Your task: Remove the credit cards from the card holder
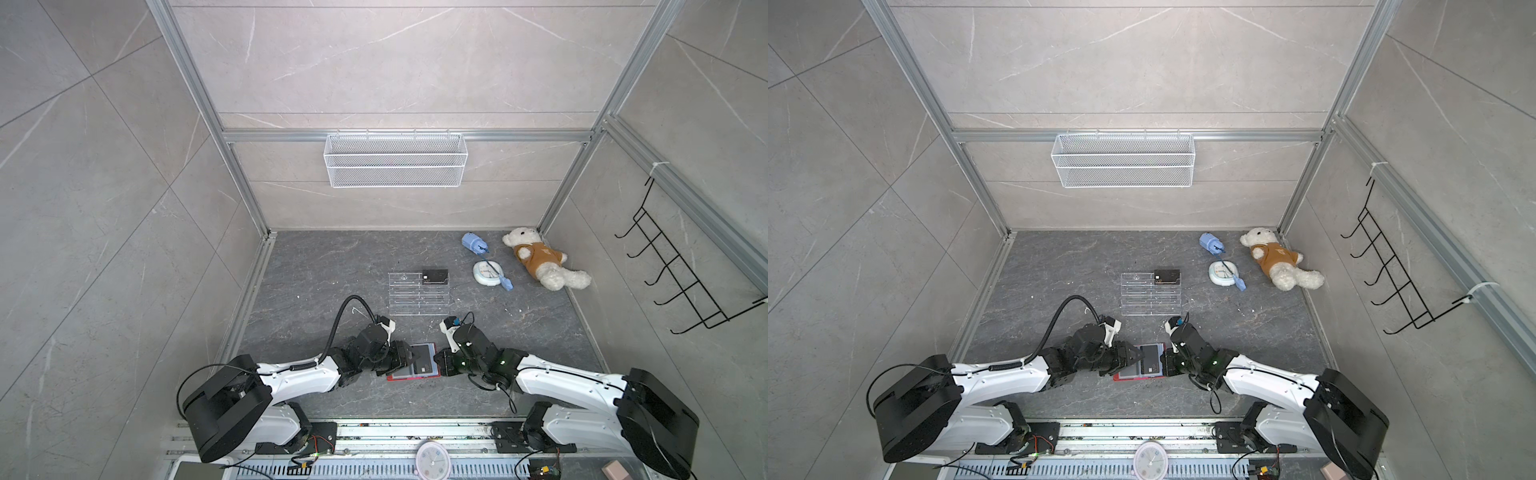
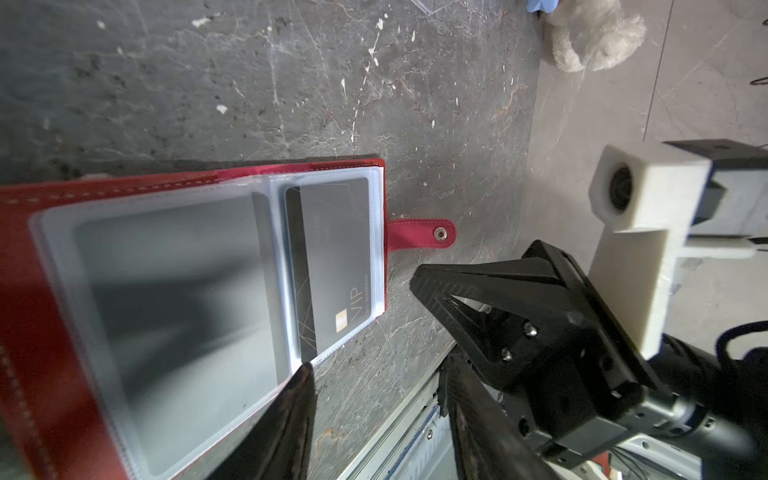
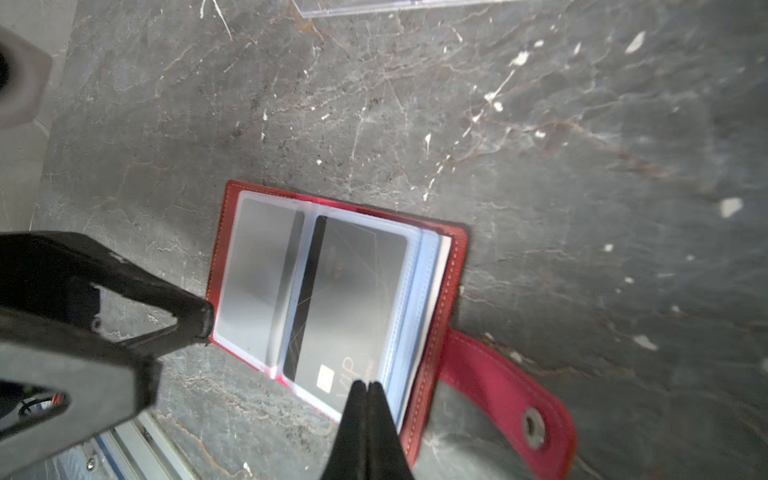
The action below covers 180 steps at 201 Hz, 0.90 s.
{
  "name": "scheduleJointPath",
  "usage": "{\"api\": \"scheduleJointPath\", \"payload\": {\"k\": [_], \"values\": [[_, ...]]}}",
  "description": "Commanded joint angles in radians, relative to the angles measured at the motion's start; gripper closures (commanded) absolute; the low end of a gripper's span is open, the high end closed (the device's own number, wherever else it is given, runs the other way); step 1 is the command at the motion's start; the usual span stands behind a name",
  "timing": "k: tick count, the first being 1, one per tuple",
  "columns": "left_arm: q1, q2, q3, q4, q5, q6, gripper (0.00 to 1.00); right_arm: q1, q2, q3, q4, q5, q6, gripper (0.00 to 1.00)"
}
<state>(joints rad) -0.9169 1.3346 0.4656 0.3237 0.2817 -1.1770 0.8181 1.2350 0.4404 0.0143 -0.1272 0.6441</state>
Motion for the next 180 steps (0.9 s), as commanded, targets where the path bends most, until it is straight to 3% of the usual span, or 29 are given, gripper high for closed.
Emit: {"api": "scheduleJointPath", "payload": {"k": [1,73,180], "values": [[-0.005,0.015,-0.013,0.092,0.004,-0.057,0.5,-0.013,0.05,-0.027,0.143,-0.067,0.03,1.0],[-0.006,0.071,-0.046,0.146,-0.021,-0.093,0.56,-0.02,0.154,-0.044,0.237,-0.08,0.049,1.0],[-0.007,0.134,-0.073,0.224,-0.025,-0.115,0.6,-0.029,0.12,-0.058,0.172,-0.052,0.037,1.0]]}}
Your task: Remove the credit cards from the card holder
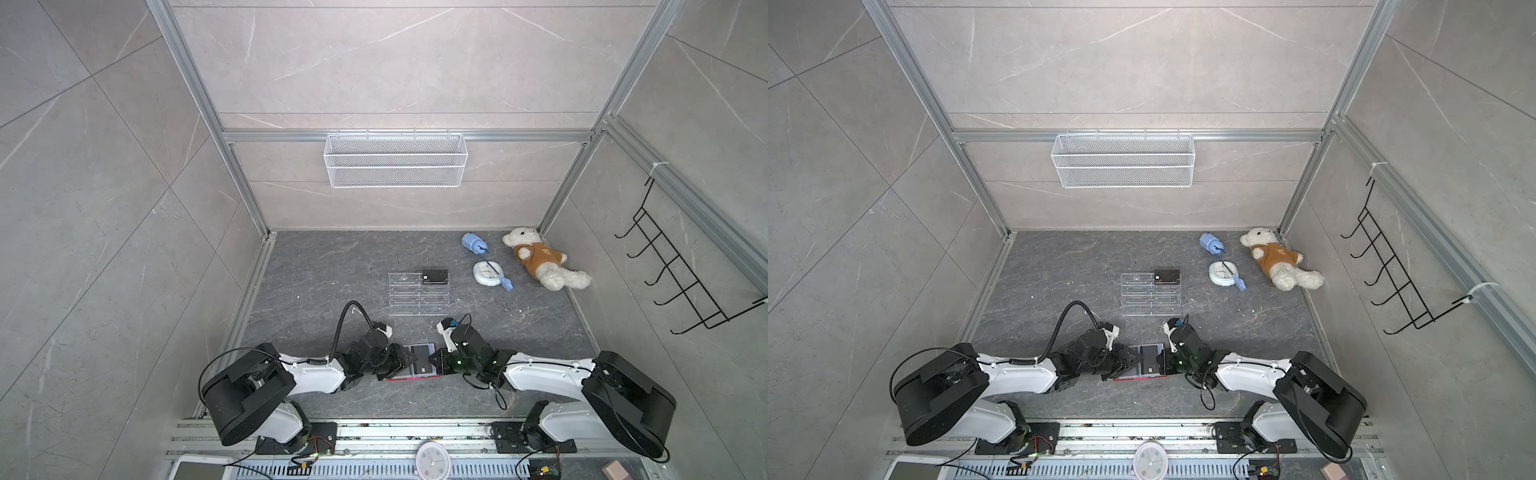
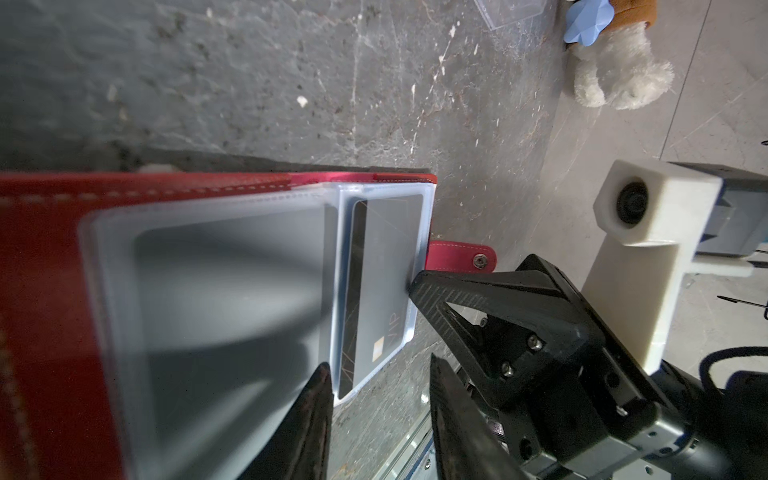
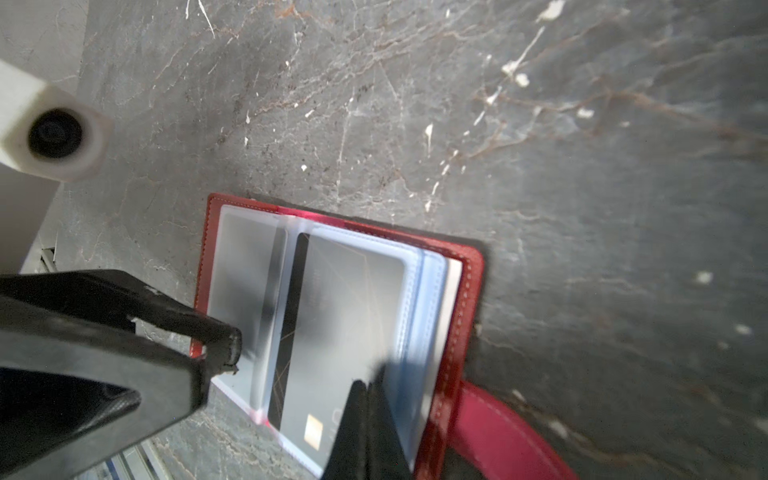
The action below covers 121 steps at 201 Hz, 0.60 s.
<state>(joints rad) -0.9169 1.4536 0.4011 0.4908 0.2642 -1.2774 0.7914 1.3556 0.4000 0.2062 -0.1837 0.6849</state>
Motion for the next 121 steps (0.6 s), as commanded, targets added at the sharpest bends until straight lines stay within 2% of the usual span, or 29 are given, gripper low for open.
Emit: {"api": "scheduleJointPath", "payload": {"k": [1,41,121], "values": [[-0.006,0.016,-0.008,0.058,-0.009,-0.014,0.6,-0.003,0.001,-0.018,-0.018,0.003,-0.005,1.0],[-0.005,0.038,-0.029,0.106,-0.021,-0.02,0.64,-0.003,0.057,-0.024,0.046,-0.053,-0.001,1.0],[-0.008,0.073,-0.075,0.258,-0.04,-0.014,0.72,-0.003,0.071,-0.036,0.066,-0.053,0.006,1.0]]}}
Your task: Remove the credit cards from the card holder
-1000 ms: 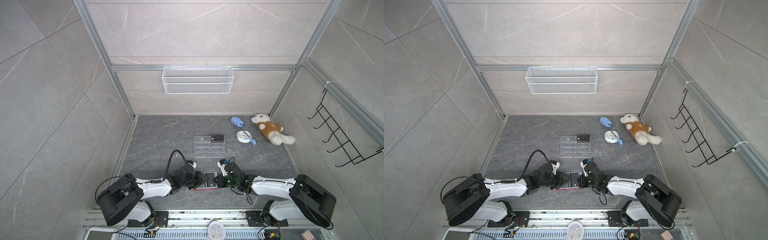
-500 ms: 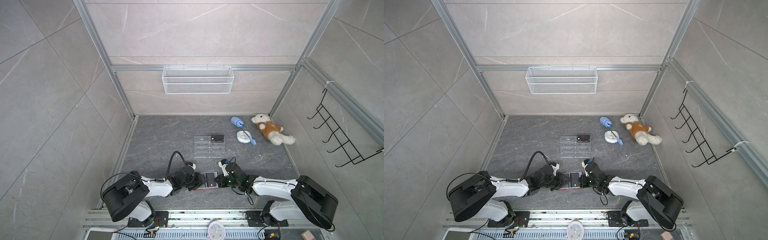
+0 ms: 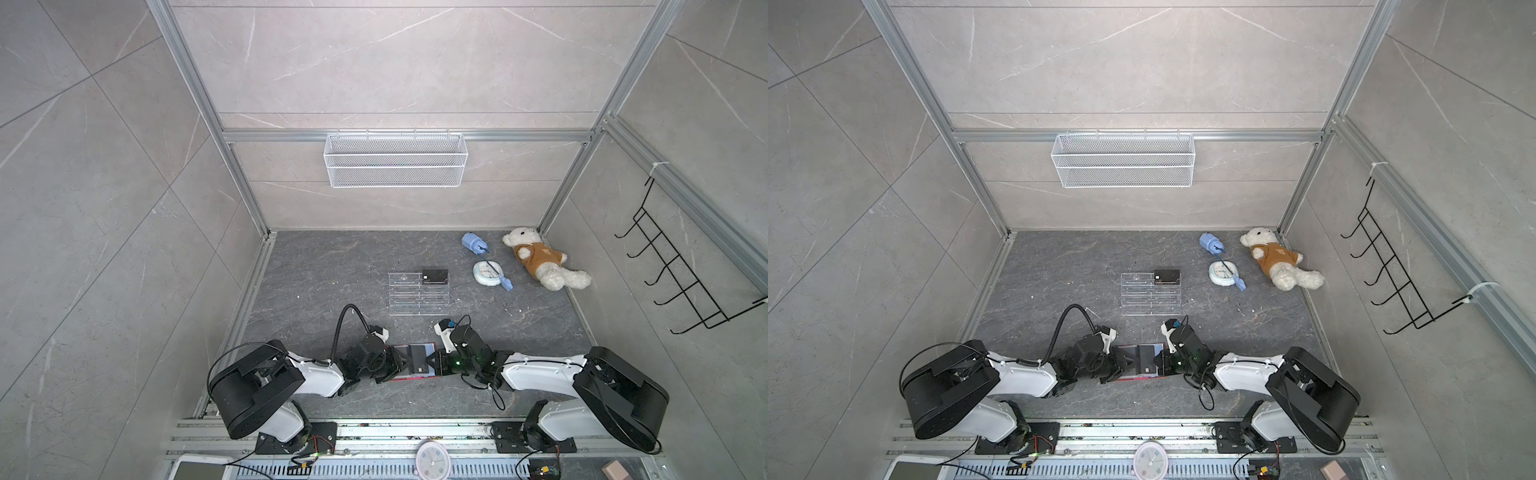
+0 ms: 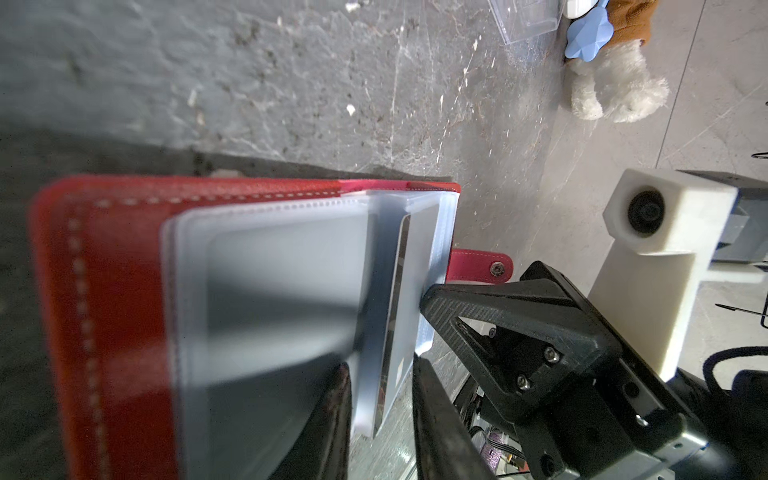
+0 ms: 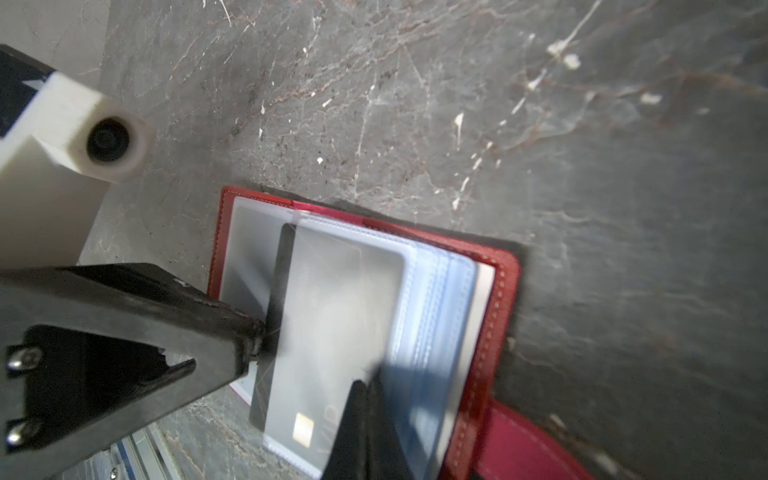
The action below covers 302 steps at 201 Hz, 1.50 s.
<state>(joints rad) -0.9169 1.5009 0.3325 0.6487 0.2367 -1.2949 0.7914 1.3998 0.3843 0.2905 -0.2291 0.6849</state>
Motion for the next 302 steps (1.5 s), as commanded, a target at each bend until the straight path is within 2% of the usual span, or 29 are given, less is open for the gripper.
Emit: {"api": "scheduleJointPath", "payload": {"k": [1,43,90,138,195,211,218,248,263,286,302], "values": [[-0.007,0.026,-0.006,0.103,-0.013,0.003,0.72,-0.002,0.027,-0.021,-0.018,-0.007,0.006,1.0],[-0.007,0.075,-0.018,0.18,-0.006,-0.005,0.79,-0.002,0.029,-0.025,-0.012,-0.011,0.006,1.0],[-0.007,0.083,-0.049,0.215,-0.032,-0.018,1.0,-0.003,0.032,-0.024,-0.017,-0.009,0.003,1.0],[-0.007,0.027,-0.06,0.112,-0.054,0.008,1.0,-0.003,0.047,-0.021,-0.021,-0.009,0.0,1.0],[-0.007,0.023,-0.073,0.157,-0.069,0.003,1.0,-0.003,0.056,-0.014,-0.024,-0.013,-0.002,1.0],[-0.007,0.046,-0.066,0.179,-0.065,0.003,0.8,-0.003,0.057,-0.013,-0.023,-0.015,-0.002,1.0],[-0.007,0.058,-0.059,0.185,-0.058,0.003,0.74,-0.002,0.06,-0.013,-0.024,-0.015,-0.002,1.0],[-0.007,0.108,-0.046,0.232,-0.045,-0.003,0.72,-0.002,0.064,-0.009,-0.025,-0.023,-0.004,1.0],[-0.007,0.124,-0.048,0.245,-0.046,-0.004,0.76,-0.003,0.063,-0.007,-0.025,-0.024,-0.001,1.0],[-0.005,0.139,-0.064,0.269,-0.053,-0.01,0.91,-0.002,0.062,0.0,-0.036,-0.026,-0.006,1.0],[-0.005,0.128,-0.079,0.272,-0.064,-0.015,0.97,-0.003,0.058,0.007,-0.048,-0.023,-0.011,1.0]]}}
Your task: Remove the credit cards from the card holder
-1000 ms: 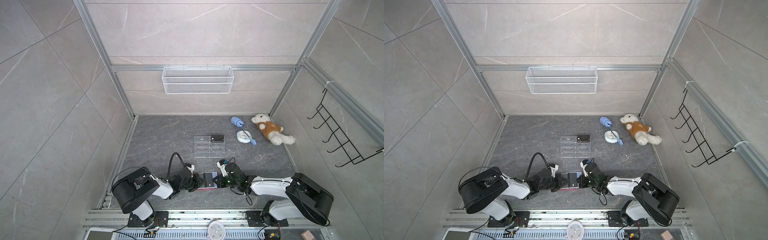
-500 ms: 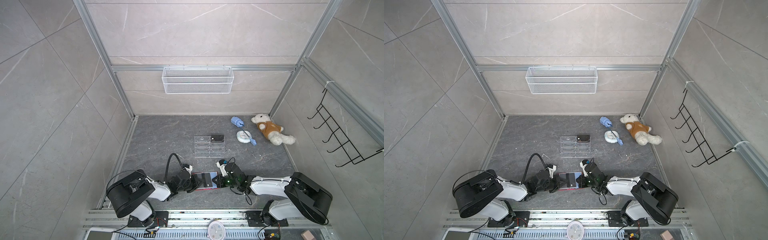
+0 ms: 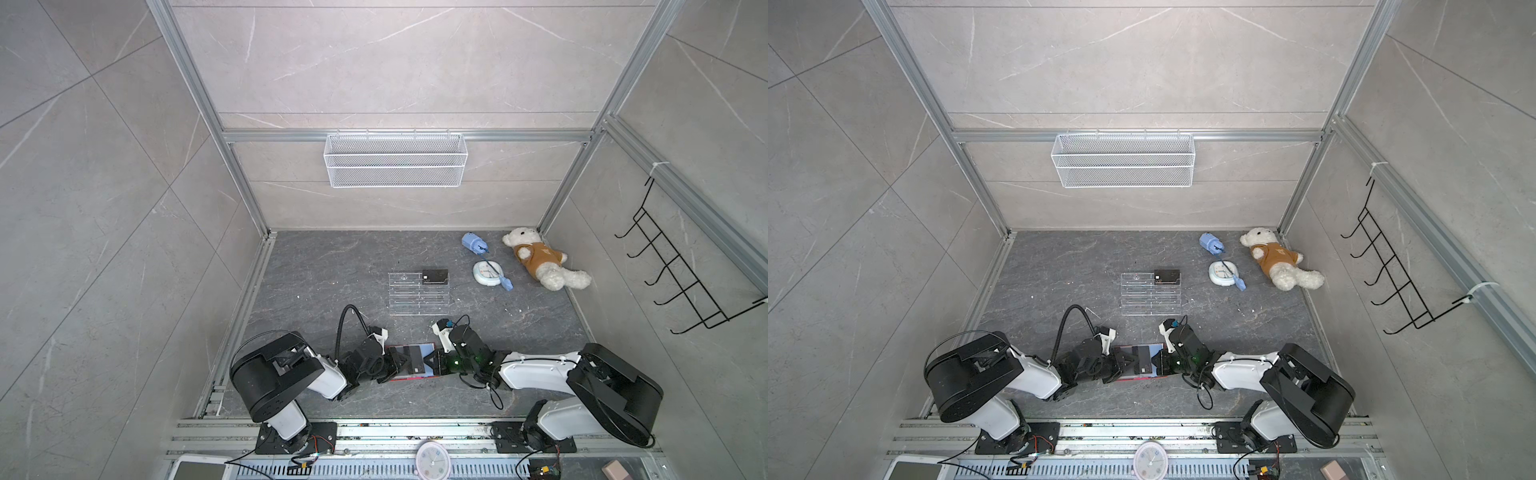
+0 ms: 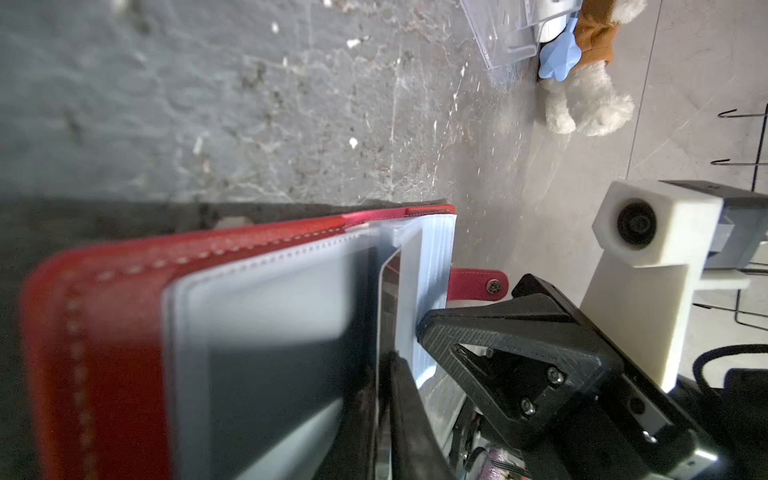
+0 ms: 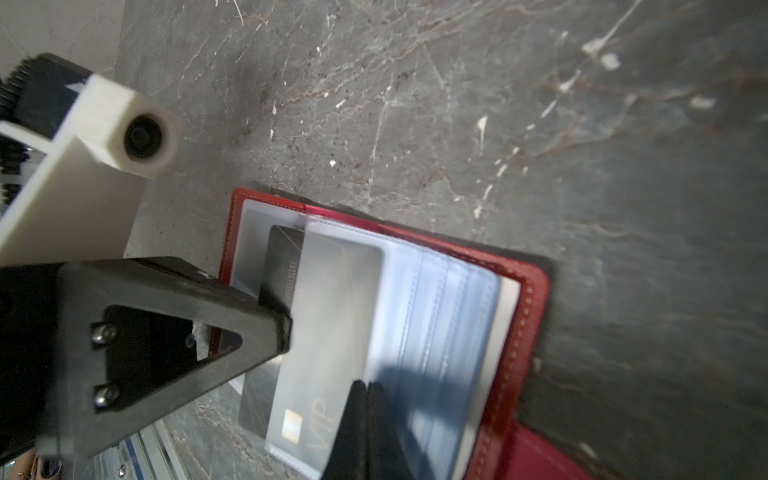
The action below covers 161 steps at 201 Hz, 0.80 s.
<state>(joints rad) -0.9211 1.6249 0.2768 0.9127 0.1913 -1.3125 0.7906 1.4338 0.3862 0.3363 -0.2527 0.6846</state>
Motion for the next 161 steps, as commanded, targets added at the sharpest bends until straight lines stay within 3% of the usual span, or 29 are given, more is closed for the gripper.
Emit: {"api": "scheduleJointPath", "payload": {"k": [1,44,80,102,130,144,161], "values": [[-0.001,0.002,-0.023,0.005,-0.02,0.003,0.97,-0.002,0.024,0.005,-0.094,0.0,-0.011,1.0],[0.012,-0.104,-0.041,-0.109,-0.029,0.042,1.0,-0.001,0.004,0.006,-0.115,0.011,-0.017,1.0],[0.019,-0.309,-0.024,-0.381,-0.065,0.134,1.0,-0.003,-0.014,0.008,-0.132,0.014,-0.025,1.0],[0.026,-0.45,0.018,-0.563,-0.072,0.233,1.0,-0.002,-0.044,0.011,-0.138,0.013,-0.039,1.0],[0.027,-0.571,0.133,-0.803,-0.042,0.445,1.0,-0.002,-0.128,0.046,-0.203,0.031,-0.093,1.0],[0.027,-0.605,0.197,-0.913,-0.022,0.55,1.0,-0.001,-0.186,0.074,-0.258,0.052,-0.134,0.91],[0.027,-0.625,0.28,-1.035,-0.005,0.692,1.0,-0.002,-0.261,0.126,-0.355,0.092,-0.201,0.7]]}}
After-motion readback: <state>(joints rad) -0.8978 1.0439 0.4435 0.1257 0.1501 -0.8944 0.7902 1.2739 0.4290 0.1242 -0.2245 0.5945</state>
